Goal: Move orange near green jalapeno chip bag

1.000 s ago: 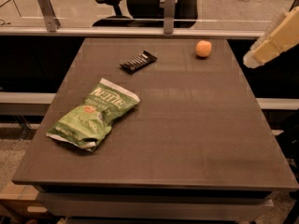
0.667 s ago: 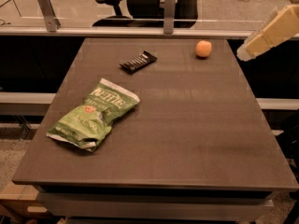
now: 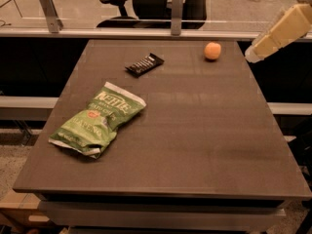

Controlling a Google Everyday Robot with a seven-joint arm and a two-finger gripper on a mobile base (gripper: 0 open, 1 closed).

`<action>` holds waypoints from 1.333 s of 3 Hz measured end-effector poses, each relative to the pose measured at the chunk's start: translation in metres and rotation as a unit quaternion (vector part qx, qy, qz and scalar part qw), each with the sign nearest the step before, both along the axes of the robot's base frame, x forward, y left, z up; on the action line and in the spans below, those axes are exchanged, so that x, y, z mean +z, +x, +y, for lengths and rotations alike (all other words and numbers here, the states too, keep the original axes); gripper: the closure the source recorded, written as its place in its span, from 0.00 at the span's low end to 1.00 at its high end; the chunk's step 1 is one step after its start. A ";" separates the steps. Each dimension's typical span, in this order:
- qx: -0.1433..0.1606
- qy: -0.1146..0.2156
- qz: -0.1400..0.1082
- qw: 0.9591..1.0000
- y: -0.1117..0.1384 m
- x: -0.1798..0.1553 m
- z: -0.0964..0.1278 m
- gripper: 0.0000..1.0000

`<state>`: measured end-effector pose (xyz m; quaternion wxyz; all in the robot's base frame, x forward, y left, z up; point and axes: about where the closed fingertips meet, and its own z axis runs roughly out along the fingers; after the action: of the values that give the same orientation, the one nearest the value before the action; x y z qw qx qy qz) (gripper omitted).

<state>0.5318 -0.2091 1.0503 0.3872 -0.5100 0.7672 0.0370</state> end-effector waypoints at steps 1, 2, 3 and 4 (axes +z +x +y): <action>0.003 0.031 -0.007 1.000 0.022 0.000 -0.002 0.00; 0.021 0.094 -0.010 0.995 0.051 -0.006 0.000 0.00; 0.032 0.146 -0.006 0.989 0.078 -0.018 0.002 0.00; 0.024 0.145 0.009 0.989 0.099 -0.031 0.003 0.00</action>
Offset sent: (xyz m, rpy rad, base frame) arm 0.0884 -0.0021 -0.0134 0.3688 -0.0221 0.0902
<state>0.6304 -0.2059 1.0196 0.4488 -0.4661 0.7450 0.1620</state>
